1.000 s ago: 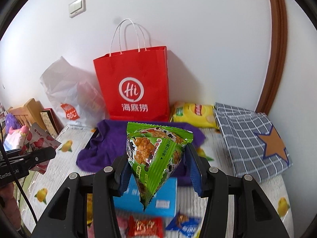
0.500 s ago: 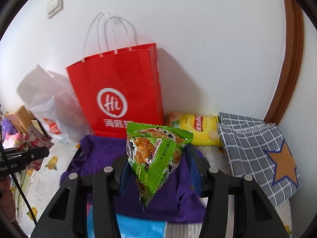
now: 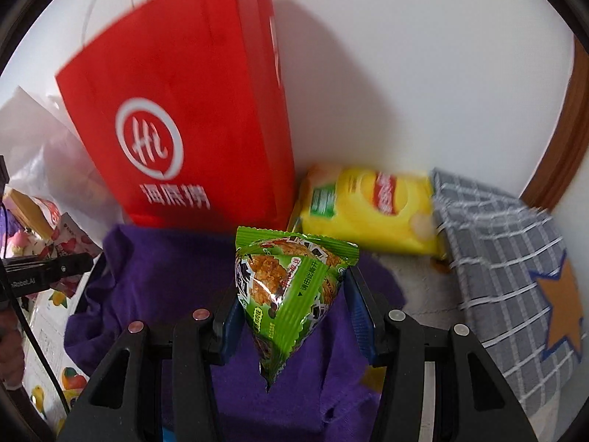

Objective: Organize snacks
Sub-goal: 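Lift both held snacks and carry them over the purple towel, then open the right tool to drop the green pack on the towel while the left tool drops the wrapper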

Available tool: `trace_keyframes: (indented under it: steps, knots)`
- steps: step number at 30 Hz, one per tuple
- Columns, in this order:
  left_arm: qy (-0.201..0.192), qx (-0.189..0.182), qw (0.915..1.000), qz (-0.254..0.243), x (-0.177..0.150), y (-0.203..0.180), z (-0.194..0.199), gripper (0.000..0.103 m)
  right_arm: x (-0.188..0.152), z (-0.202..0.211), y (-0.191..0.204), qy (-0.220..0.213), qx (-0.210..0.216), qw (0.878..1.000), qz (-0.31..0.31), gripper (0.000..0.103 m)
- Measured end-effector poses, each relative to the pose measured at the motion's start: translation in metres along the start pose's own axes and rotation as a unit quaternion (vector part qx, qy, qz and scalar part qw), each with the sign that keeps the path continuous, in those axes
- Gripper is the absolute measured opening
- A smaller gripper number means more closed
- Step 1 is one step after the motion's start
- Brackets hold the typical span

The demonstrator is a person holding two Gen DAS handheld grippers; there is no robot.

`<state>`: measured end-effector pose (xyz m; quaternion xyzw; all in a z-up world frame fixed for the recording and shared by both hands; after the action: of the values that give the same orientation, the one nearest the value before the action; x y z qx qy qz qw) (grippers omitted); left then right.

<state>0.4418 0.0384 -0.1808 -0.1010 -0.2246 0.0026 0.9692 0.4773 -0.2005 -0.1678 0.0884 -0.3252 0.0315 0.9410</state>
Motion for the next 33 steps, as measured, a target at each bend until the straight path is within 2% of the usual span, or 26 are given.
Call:
trace_keyframes:
  steps: [5,12,21,25,27,29,30,31,33]
  knots:
    - [0.03,0.013,0.9994,-0.005,-0.009,-0.001,-0.02,0.024,-0.013,-0.025,-0.002,0.031,-0.004,1.0,0.003,0.05]
    - [0.051,0.032,0.9981,-0.008,-0.018,0.004,-0.03,0.024,-0.023,-0.042,-0.002,0.065,-0.01,0.998,-0.004,0.051]
    - [0.072,0.037,0.9966,-0.019,-0.026,0.001,-0.037,0.026,-0.028,-0.045,0.006,0.075,-0.022,0.997,0.017,0.052]
    - [0.079,0.035,0.9961,-0.021,-0.021,-0.004,-0.041,0.027,-0.026,-0.041,0.013,0.07,-0.019,0.997,0.023,0.061]
    - [0.089,0.035,0.995,-0.03,-0.022,-0.007,-0.041,0.028,-0.025,-0.034,0.016,0.066,-0.018,0.997,0.024,0.062]
    - [0.082,0.036,0.9951,-0.042,-0.019,-0.013,-0.035,0.032,-0.02,-0.022,0.019,0.052,-0.015,0.998,0.018,0.062]
    - [0.076,0.036,0.9954,-0.047,-0.019,-0.016,-0.03,0.041,-0.016,-0.013,0.021,0.042,-0.011,0.999,0.013,0.066]
    - [0.065,0.036,0.9957,-0.054,-0.017,-0.02,-0.024,0.056,-0.014,-0.007,0.024,0.034,-0.011,0.999,0.011,0.07]
    - [0.034,0.039,0.9961,-0.071,-0.011,-0.029,-0.008,0.067,-0.007,0.009,0.027,0.013,-0.013,1.0,0.013,0.075]
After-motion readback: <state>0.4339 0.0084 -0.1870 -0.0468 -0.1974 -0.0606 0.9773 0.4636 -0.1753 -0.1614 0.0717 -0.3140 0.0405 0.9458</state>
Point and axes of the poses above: each gripper's, at about its wrist camera, not at the fingertips, and z roughly against the way its jaws point, y to its left, x to its top, the point moved 8 cm from there along -z, roughly the way its jaws point, and after that the axes turned 3 degrees about -z, right-handed, at the moved point
